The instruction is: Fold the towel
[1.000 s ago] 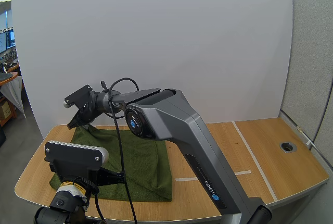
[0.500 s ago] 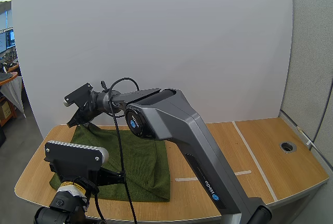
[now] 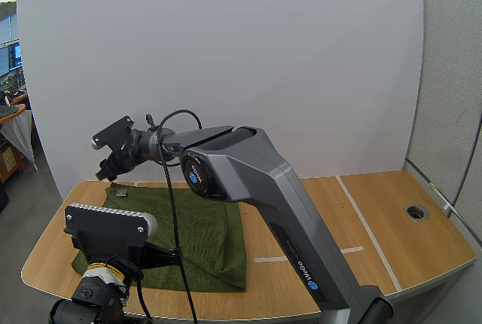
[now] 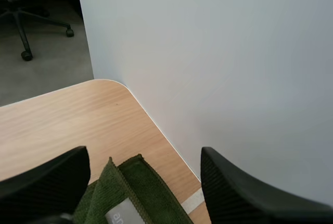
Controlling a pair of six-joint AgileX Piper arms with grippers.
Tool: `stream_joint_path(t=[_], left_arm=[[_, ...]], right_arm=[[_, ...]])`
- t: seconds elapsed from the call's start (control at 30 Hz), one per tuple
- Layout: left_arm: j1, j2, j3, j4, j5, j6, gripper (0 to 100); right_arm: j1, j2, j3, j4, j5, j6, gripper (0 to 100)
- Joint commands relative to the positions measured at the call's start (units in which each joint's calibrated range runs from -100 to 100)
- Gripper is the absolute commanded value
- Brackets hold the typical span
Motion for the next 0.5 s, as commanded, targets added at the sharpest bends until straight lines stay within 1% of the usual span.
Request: stream_joint_path(t=[0.0,0.1,0.2,0.23,0.3,0.43,0.47], left_arm=[[0.14,0.0,0.1,-0.5,-0.7,0.0,0],[0.14,0.0,0.1,-0.5,-0.7,0.0,0],[0.14,0.0,0.1,-0.5,-0.7,0.0,0],[0.14,0.0,0.1,-0.5,-0.7,0.0,0],[0.14,0.0,0.1,-0.5,-0.7,0.0,0],[0.14,0.0,0.1,-0.5,-0.7,0.0,0],[0.14,0.0,0.1,-0.5,-0.7,0.0,0]], right_arm=[[-0.5,-6.0,-0.3,-2.1,9.8,-0.5,100],[-0.6,-10.1,-0.3,-5.7,18.9,-0.4,100],[-0.7,-12.9,-0.3,-7.4,26.2,0.2,97],[-0.7,-14.2,-0.3,-8.3,28.6,1.0,95],[-0.7,-16.1,-0.3,-9.2,33.6,1.3,86],[-0.7,-19.6,-0.1,-10.6,47.7,1.4,33],[-0.7,-20.6,-0.1,-10.6,50.5,1.4,26]])
